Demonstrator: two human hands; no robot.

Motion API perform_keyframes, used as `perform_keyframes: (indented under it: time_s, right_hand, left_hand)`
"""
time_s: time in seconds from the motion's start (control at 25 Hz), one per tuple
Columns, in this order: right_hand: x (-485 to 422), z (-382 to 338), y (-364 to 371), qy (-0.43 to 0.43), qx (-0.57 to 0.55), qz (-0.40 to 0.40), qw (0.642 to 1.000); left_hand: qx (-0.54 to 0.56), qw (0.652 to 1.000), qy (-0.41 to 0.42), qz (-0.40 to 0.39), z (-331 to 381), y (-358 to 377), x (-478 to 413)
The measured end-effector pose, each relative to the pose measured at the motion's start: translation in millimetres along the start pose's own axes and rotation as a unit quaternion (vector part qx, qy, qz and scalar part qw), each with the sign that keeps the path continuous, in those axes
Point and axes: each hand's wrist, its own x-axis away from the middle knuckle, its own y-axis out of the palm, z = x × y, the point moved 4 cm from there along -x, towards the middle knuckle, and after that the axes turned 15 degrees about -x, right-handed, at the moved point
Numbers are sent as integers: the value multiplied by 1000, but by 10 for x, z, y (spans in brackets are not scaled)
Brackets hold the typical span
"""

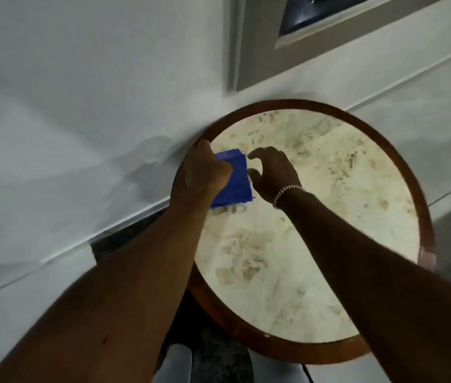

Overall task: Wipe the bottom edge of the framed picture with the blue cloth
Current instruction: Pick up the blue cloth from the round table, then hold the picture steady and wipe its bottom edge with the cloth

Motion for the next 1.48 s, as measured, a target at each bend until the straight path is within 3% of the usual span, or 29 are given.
perform_keyframes:
  time_s: [0.12, 0.36, 0.56, 0.76, 1.0, 1.32, 1.4, 1.48]
  right_hand:
    - [-62, 235, 378, 11, 3, -1, 1000]
    - [-49, -61, 443, -16, -119, 32, 992]
    - [67, -1246, -70, -152, -192, 103, 964]
    - [163, -2865, -633, -270, -156, 151, 938]
    - [545, -4706, -1285, -409, -121, 294, 855]
    - [973, -6319, -2138, -533, -255, 415, 692]
    - [986, -6542, -2289, -529, -249, 449, 675]
    - [981, -6761, -2388, -515, -229, 468, 681]
  left_hand:
    - [-17, 998, -61, 16, -195, 301, -48]
    - [161, 981, -90, 65, -313, 117, -40]
    - [279, 935, -32, 216, -270, -1062, 212]
    - [286, 873, 102, 382, -66, -2671, 711]
    - [186, 790, 232, 536, 144, -4560, 1226]
    - [104, 648, 360, 663, 639, -6402, 2077]
    - [84, 635, 385, 664, 766, -6638, 2195]
    - [25, 637, 411, 651, 840, -6818, 2280]
